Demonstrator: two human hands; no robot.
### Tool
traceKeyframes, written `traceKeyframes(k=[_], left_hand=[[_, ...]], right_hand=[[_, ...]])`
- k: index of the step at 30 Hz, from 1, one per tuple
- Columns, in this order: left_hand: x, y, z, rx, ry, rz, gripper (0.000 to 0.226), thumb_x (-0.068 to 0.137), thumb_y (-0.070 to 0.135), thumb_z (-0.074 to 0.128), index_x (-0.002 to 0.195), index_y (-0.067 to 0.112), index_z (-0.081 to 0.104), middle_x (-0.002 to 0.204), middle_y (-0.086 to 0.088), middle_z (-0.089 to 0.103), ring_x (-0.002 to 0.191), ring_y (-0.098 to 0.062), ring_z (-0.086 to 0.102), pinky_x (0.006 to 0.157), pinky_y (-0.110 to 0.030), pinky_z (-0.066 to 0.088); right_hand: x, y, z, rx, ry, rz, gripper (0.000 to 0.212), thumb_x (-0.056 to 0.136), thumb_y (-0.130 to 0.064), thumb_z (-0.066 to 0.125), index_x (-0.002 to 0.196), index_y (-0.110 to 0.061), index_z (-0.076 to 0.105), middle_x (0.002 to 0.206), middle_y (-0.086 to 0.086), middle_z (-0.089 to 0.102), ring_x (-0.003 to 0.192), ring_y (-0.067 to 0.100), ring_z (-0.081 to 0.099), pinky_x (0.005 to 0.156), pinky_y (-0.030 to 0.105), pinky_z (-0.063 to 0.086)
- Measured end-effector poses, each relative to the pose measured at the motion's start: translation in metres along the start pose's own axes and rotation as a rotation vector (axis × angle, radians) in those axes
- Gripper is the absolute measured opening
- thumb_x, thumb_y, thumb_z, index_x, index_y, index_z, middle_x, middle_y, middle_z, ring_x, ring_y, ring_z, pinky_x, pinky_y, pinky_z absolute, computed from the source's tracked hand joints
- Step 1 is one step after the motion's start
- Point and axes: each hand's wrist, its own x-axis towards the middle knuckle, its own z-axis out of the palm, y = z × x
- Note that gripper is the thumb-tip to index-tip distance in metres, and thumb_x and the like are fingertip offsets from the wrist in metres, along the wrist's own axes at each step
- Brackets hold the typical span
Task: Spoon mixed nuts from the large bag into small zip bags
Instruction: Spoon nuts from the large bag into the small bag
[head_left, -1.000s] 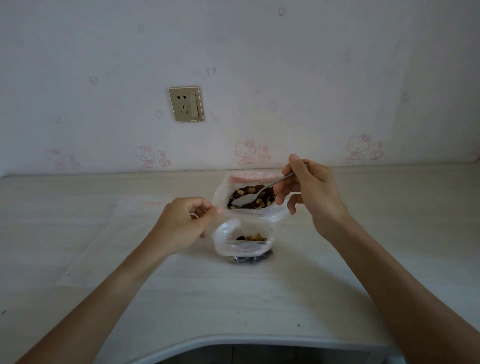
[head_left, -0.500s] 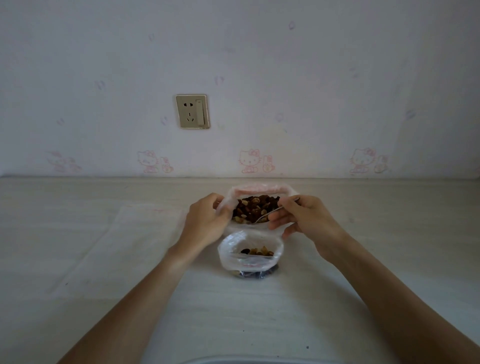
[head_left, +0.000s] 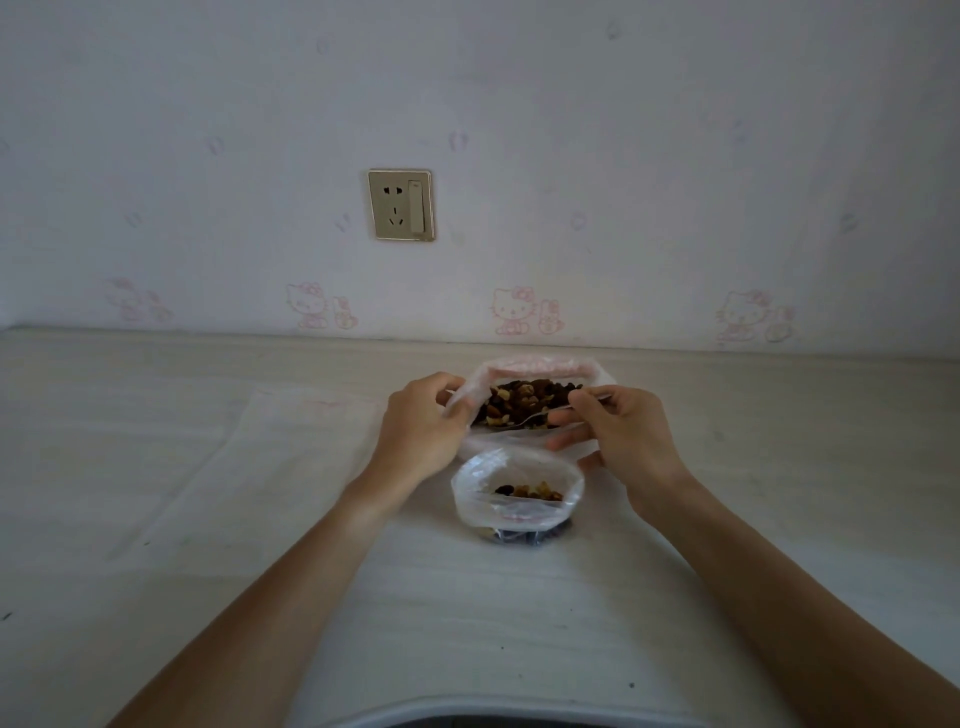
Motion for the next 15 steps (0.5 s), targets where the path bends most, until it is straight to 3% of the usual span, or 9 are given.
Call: traceKeyframes(k=[6,15], left_hand=[[0.002,-0.002,0.005,-0.003,0.005,0.017,0.018,0.101,0.029,0.063,0.113,0.023,0.075,0.102,0.010,0.074,0.084,0.008,0.059,0.062,-0.004,0.041],[0.001,-0.003,0.011,-0.132,0.108,0.040,0.023,0.102,0.032,0.061,0.116,0.022,0.075,0.092,0.025,0.066,0.086,0.021,0.059,0.071,-0.004,0.046]], right_hand=[[0.000,0.001,0.003,-0.032,-0.046,-0.010,0.016,0.103,-0.017,0.061,0.100,-0.009,0.074,0.085,0.005,0.080,0.065,0.025,0.076,0.047,0.028,0.056],[0.001,-0.005,-0.005,0.132,-0.040,0.096,0.018,0.104,-0.016,0.058,0.108,-0.004,0.071,0.092,0.008,0.080,0.070,0.023,0.077,0.045,0.025,0.052]])
